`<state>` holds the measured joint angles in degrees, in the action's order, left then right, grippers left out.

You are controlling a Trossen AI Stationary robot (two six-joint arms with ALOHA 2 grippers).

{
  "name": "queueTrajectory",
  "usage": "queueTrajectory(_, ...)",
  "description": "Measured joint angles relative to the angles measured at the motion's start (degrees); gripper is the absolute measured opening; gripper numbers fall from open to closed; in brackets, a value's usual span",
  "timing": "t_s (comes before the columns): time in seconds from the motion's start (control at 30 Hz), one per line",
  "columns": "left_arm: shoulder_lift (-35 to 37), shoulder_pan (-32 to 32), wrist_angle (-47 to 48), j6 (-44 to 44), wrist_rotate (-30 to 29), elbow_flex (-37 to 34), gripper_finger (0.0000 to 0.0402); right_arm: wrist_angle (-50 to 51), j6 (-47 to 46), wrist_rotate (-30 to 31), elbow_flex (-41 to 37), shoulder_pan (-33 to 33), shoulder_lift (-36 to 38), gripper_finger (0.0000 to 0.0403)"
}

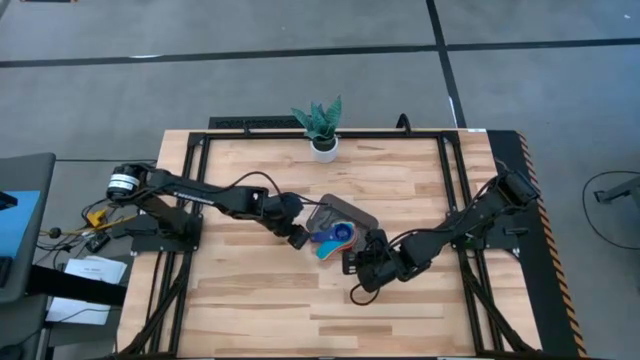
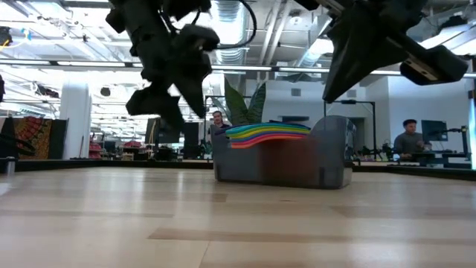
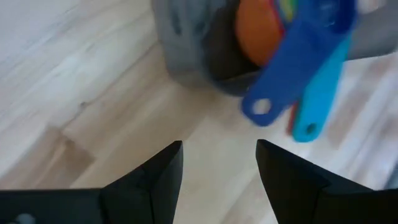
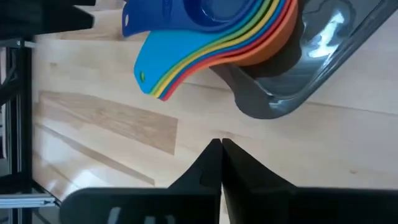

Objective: Nest measuring cups in basket
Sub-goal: Put the stacked measuring cups into the black bin

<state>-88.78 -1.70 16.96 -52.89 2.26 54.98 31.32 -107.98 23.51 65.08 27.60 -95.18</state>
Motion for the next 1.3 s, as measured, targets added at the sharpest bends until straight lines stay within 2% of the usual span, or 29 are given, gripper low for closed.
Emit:
queueTrajectory(0.13, 2.24, -1.97, -1.28, 1.88, -0.91, 1.45, 0.0182, -0.06, -0.08, 0.02, 0.00, 1.01, 0.00, 0.0021)
queueTrajectory(0.3, 2.58, -3.65, 0.38, 10.73, -8.27, 8.23, 0.0135, 1.71, -0.20, 0.42, 1.10, 2.81, 0.98, 0.0012)
queueTrajectory(0.4, -1.36, -2.84, 0.18, 16.54, -10.26, 11.85, 0.0099, 6.15, -0.18, 1.01, 1.86, 3.61, 2.83, 0.0017)
queueTrajectory(0.53, -8.48, -1.72, 2.92, 21.99, -7.42, 17.29, 0.0056, 10.85, -1.31, 2.83, 2.39, 4.78, 5.51, 0.0022)
queueTrajectory(0.7, -14.66, -1.06, 10.09, 29.40, -9.01, 22.96, 0.0021, 15.45, -4.99, 7.37, 2.35, 7.36, 8.42, 0.0012)
queueTrajectory(0.87, -16.65, -0.43, 12.14, 32.33, -9.61, 24.02, 0.0005, 17.79, -9.30, 9.97, 2.34, 9.90, 9.53, 0.0013)
queueTrajectory(1.1, -17.98, -0.49, 13.09, 33.64, -10.40, 24.13, 0.0002, 18.18, -12.54, 10.17, 2.34, 12.01, 9.16, 0.0016)
queueTrajectory(1.3, -18.48, -1.11, 14.31, 33.32, -5.83, 24.04, 0.0002, 18.16, -12.63, 10.51, 2.34, 12.45, 9.22, 0.0014)
